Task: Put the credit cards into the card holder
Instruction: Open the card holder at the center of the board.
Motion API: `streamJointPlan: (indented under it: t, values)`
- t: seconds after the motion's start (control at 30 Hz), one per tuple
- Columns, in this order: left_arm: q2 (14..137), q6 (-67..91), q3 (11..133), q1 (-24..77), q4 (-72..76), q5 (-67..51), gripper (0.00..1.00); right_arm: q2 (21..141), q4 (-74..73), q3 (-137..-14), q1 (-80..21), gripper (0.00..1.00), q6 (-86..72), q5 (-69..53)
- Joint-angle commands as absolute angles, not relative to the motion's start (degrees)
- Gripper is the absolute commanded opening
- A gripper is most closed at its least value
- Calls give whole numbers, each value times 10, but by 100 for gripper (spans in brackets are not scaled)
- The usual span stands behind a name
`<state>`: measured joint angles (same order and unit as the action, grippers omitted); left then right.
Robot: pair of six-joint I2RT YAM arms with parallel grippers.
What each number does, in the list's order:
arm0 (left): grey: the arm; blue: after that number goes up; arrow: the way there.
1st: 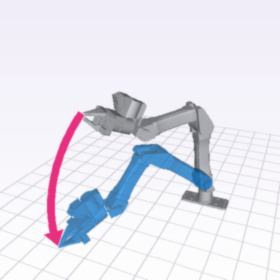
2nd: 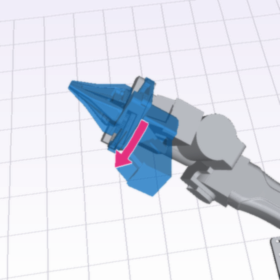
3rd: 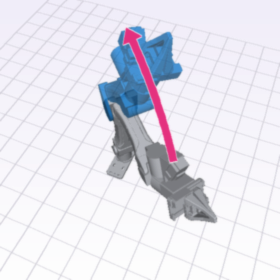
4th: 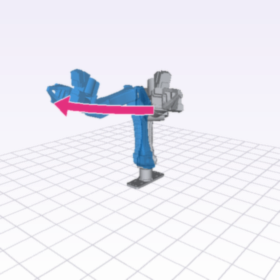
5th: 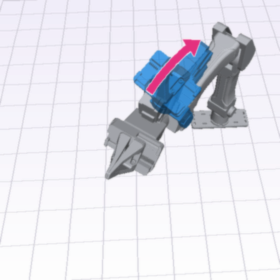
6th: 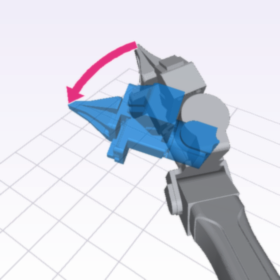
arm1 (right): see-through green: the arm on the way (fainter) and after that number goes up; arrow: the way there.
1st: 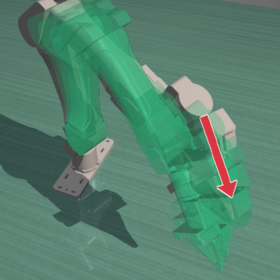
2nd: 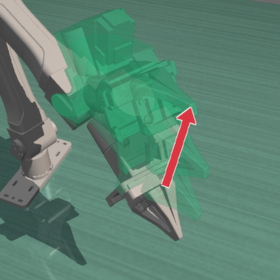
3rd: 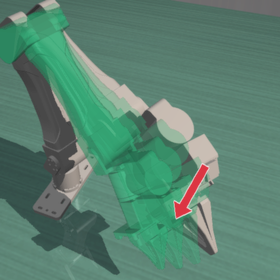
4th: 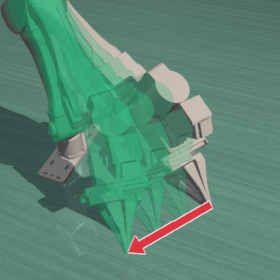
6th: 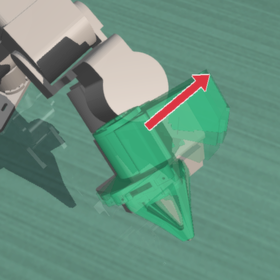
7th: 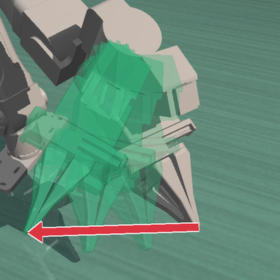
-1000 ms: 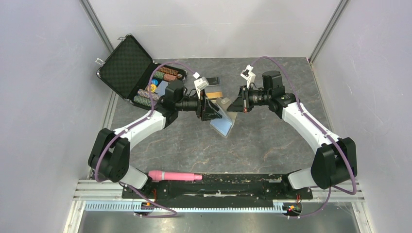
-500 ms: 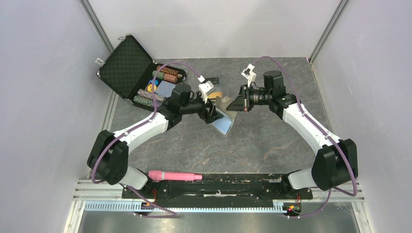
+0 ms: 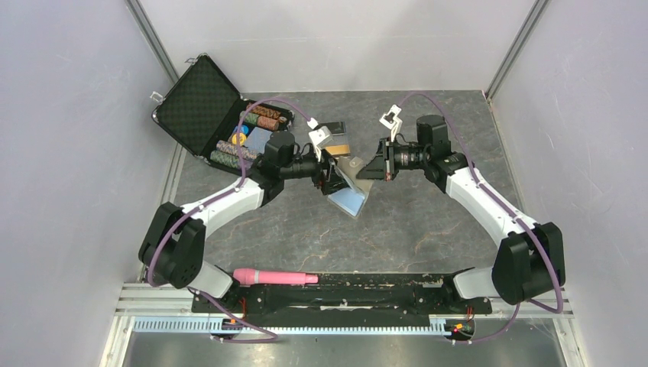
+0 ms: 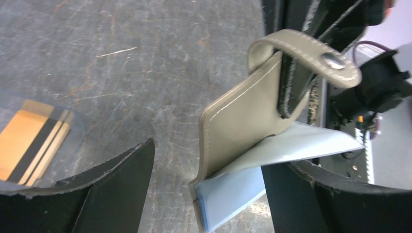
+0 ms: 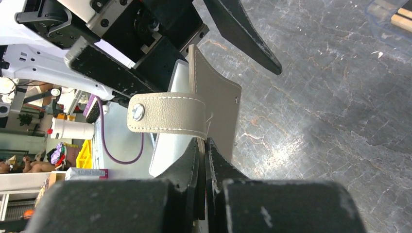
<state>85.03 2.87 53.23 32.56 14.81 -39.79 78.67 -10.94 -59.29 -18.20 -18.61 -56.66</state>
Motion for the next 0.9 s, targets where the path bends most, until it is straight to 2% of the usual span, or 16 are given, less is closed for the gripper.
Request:
streamJointPlan:
  t: [0.0, 0.2, 0.23, 0.3, 0.37, 0.4, 0.5, 0.67, 0.73, 0.87]
  values:
    - [857, 98, 533, 321, 254, -498, 82, 773, -102, -574, -184, 0, -173, -586]
    - [866, 166, 537, 318, 289, -563, 59, 772, -102, -566, -184, 0, -168, -553]
    - [868, 177, 537, 317, 293, -567, 50, 771, -101, -564, -184, 0, -168, -548]
    - [870, 190, 537, 316, 296, -575, 24, 770, -100, -560, -184, 1, -168, -541]
    - [871, 194, 538, 315, 289, -576, 8, 768, -101, -560, -184, 1, -166, -536]
    - [871, 192, 538, 315, 283, -576, 3, 766, -100, -560, -184, 1, -165, -530]
    - [868, 183, 541, 313, 254, -573, 2, 761, -99, -561, -184, 9, -165, -517]
    - [864, 145, 568, 307, 150, -566, 2, 749, -104, -564, -179, 51, -152, -496]
    - [863, 120, 583, 306, 92, -566, 2, 743, -109, -565, -172, 64, -144, -491]
    - [862, 78, 611, 306, 4, -569, 2, 737, -133, -568, -164, 81, -111, -498]
